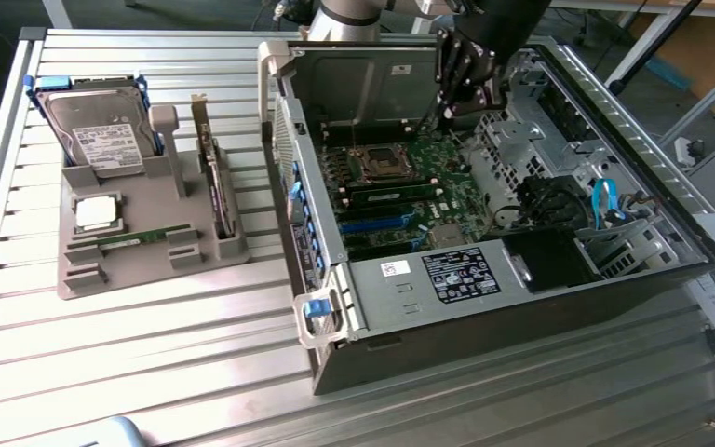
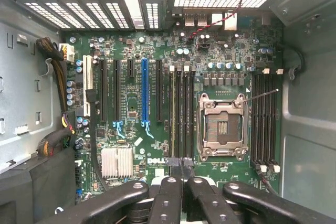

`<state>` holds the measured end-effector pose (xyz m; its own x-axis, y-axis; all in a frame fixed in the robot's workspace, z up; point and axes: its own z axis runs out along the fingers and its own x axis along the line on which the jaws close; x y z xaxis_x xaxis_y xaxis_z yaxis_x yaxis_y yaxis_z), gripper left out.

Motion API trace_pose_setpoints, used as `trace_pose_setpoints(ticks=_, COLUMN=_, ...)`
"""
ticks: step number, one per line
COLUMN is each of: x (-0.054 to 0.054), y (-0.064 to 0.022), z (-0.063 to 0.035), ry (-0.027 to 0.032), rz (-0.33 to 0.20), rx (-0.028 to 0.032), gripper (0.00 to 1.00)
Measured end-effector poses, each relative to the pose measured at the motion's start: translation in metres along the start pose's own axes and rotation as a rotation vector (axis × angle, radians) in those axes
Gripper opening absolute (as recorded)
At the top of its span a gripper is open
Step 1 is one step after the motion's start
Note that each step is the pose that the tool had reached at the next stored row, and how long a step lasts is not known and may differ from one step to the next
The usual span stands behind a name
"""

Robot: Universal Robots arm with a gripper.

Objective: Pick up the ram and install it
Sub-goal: 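Press down the ram until it locks into place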

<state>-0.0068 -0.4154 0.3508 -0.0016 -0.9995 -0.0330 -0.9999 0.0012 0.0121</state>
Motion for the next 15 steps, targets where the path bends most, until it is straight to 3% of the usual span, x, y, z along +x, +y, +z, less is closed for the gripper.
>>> trace_pose_setpoints(ticks=15, x=0.000, y=-0.0433, z=-0.0006, ry=-0.0001, rz=0.000, rx=0.0000, gripper=0.10)
